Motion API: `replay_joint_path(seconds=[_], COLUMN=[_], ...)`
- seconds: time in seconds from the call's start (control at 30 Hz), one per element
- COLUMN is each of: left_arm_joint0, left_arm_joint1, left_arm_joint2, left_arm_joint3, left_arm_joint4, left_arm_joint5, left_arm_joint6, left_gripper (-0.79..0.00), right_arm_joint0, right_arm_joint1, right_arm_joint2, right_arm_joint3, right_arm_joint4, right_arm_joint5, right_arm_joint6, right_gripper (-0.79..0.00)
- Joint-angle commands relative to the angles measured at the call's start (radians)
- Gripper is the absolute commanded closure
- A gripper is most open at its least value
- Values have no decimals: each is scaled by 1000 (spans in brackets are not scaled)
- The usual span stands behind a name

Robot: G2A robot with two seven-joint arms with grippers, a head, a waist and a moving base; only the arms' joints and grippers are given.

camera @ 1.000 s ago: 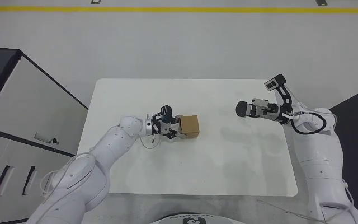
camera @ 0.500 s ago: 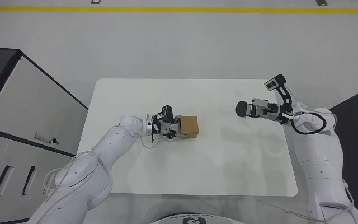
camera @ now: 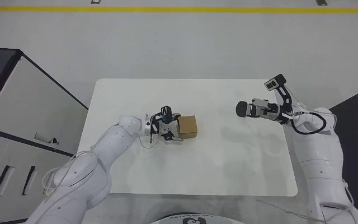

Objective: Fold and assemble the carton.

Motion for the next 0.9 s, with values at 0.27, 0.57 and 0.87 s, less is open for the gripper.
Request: replay_joint_path(seconds=[0.27,0.57,0.87], left_arm_joint0=[7,19,30], left_arm_joint1=[56,139,253], left_arm_joint2=[14,24,28], left_arm_joint3=[-45,-116,-274], left_arm_joint4=[-51,-115,-202], left_arm_joint5=[5,20,39], left_arm_joint6=[5,20,39], left_gripper=[-785,-785,-785], right_arm_joint0=[0,0,0], right_arm_joint1=[0,0,0], right_arm_joint2=[0,0,0], right_arm_joint3=[0,0,0], right_arm_joint4=[0,0,0], right_arm_joint5=[0,0,0], right_arm_joint6=[0,0,0], right_gripper=[-785,-785,-785])
